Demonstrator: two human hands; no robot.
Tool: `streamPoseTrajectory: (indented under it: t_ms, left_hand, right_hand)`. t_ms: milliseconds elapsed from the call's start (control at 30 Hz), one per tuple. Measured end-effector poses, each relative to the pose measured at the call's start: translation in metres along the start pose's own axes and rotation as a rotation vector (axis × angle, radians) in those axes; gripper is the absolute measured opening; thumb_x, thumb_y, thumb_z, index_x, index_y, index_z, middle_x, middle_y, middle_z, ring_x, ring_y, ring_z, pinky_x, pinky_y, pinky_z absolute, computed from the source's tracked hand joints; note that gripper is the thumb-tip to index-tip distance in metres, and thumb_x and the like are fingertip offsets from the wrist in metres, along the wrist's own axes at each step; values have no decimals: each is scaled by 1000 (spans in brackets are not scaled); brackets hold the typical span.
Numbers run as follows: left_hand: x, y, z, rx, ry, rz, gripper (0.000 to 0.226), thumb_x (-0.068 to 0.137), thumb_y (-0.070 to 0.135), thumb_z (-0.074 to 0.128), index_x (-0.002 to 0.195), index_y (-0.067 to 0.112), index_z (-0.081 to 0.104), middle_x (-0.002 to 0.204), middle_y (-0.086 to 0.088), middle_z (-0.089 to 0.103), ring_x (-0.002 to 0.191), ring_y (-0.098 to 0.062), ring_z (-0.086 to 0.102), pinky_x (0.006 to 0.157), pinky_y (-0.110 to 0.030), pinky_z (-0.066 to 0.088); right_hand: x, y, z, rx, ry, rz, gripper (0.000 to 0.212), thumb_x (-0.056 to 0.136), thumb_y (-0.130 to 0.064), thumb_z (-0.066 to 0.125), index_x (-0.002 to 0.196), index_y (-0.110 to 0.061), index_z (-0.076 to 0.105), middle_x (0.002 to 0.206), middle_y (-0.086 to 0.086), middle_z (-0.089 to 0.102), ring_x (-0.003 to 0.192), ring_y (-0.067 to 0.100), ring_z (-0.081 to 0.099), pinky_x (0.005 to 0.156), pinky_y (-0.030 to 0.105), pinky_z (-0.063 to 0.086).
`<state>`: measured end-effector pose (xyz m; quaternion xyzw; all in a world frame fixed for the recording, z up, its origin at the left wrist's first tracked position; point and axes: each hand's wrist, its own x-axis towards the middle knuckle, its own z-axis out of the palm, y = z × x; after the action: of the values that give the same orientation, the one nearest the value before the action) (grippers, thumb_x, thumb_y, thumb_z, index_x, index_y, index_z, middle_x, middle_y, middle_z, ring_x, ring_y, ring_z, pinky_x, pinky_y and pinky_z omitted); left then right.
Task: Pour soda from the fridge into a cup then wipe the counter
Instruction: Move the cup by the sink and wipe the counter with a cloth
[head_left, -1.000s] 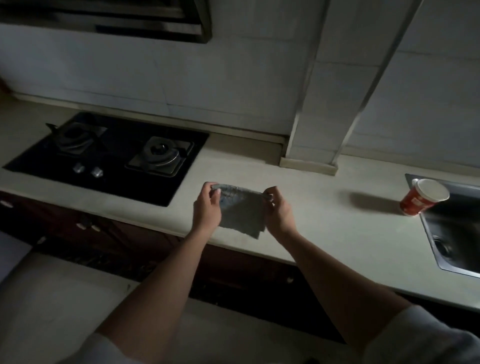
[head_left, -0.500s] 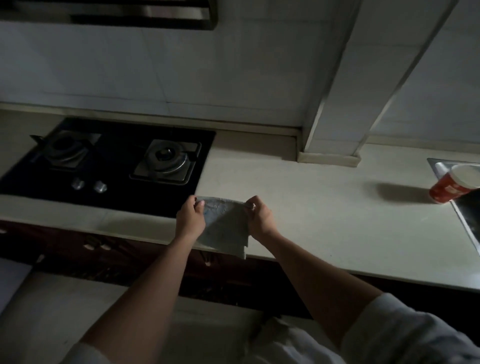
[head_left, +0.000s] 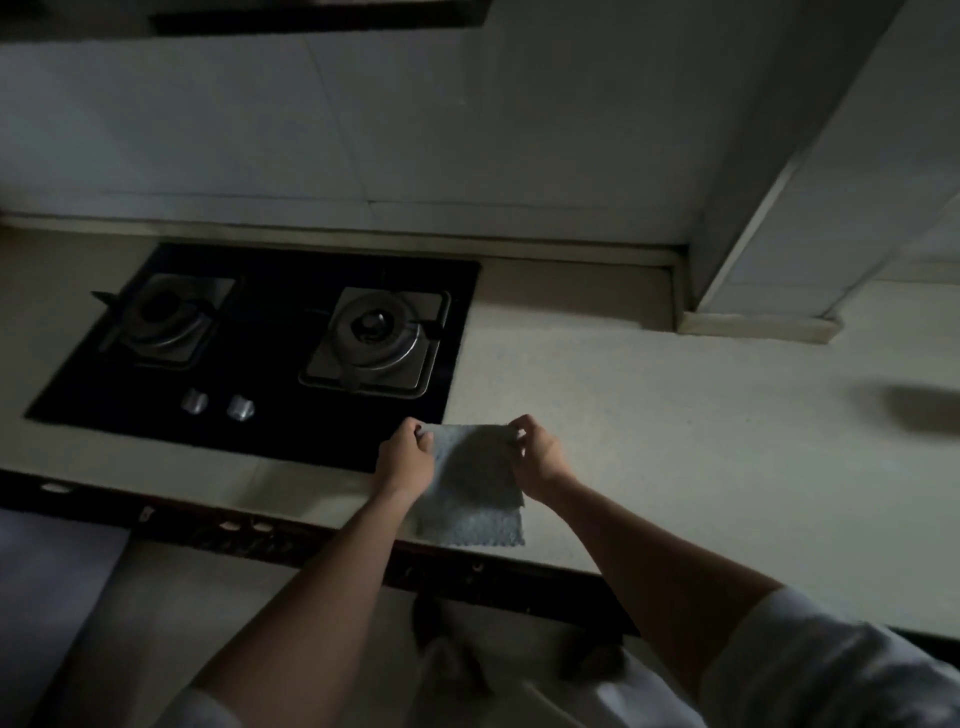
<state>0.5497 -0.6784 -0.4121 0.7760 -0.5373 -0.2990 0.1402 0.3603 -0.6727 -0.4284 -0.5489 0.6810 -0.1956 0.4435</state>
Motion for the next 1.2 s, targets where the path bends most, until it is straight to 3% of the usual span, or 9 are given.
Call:
streamPoseTrajectory:
  t_ms: [167, 433, 500, 567, 667, 867, 967, 1100, 1200]
  left_hand:
    - [39, 3, -3, 3, -94, 154, 18, 98, 25, 49, 109, 15, 58, 107, -15, 67, 98, -35, 62, 80, -36, 48]
    - [68, 5, 3, -73, -183, 345, 15, 99, 16, 49, 111, 9, 53, 107, -17, 65, 97, -37, 62, 76, -37, 45]
    - [71, 7, 6, -96, -201, 372, 19, 98, 13, 48, 117, 9, 50, 111, -16, 63, 100, -36, 61, 74, -33, 43]
    - [68, 3, 10, -86, -194, 433, 37, 94, 5, 52, 130, 6, 43, 126, -17, 54, 114, -32, 55, 87, -30, 42]
    - [59, -11, 22, 59, -76, 656, 62, 82, -7, 55, 141, -2, 37, 146, -21, 36, 136, -32, 36, 115, -33, 29]
    - [42, -29, 53, 239, -228, 746, 62, 97, -2, 40, 153, 5, 15, 162, -9, 11, 147, -21, 21, 117, -23, 10]
    - [45, -23, 62, 260, -136, 780, 67, 84, -8, 60, 145, -4, 35, 150, -23, 36, 137, -35, 40, 114, -39, 26]
    - [57, -10, 70, 242, -166, 705, 61, 92, -3, 46, 150, -1, 25, 152, -24, 32, 142, -35, 32, 118, -43, 23]
    - [64, -9, 84, 306, -104, 716, 60, 87, 5, 34, 146, -4, 24, 145, -27, 42, 135, -36, 44, 113, -46, 31]
  right_hand:
    - [22, -18, 14, -88, 99, 59, 30, 93, -7, 55, 122, -13, 57, 110, 14, 68, 97, 29, 66, 71, 29, 50]
    - [33, -34, 35, -14, 381, 100, 40, 93, 0, 51, 130, -15, 55, 118, 13, 66, 105, 26, 64, 82, 28, 51]
    - [32, -38, 36, -74, 405, 119, 56, 91, -1, 52, 144, -16, 42, 136, 13, 54, 123, 27, 52, 100, 36, 48]
    - [27, -41, 42, -186, 425, 139, 62, 96, -7, 47, 153, -15, 25, 153, 12, 34, 137, 27, 35, 114, 40, 36]
    - [17, -36, 64, -330, 334, 16, 59, 100, -12, 39, 155, -14, 17, 161, 11, 21, 148, 25, 20, 121, 37, 20]
    - [10, -12, 100, -667, 121, -115, 68, 95, -32, 17, 156, -7, -1, 164, 9, -4, 150, 25, -11, 121, 37, -9]
    - [20, -3, 93, -662, 161, -171, 68, 97, -30, 31, 156, -7, 8, 164, 11, 10, 151, 27, 0, 122, 39, -2]
    - [43, 0, 69, -632, 199, -235, 62, 93, -28, 42, 150, -9, 31, 154, 14, 36, 146, 32, 28, 121, 43, 19]
    - [54, 5, 63, -610, 170, -260, 63, 99, -27, 38, 156, -15, 15, 164, 9, 13, 151, 27, 4, 123, 40, 2]
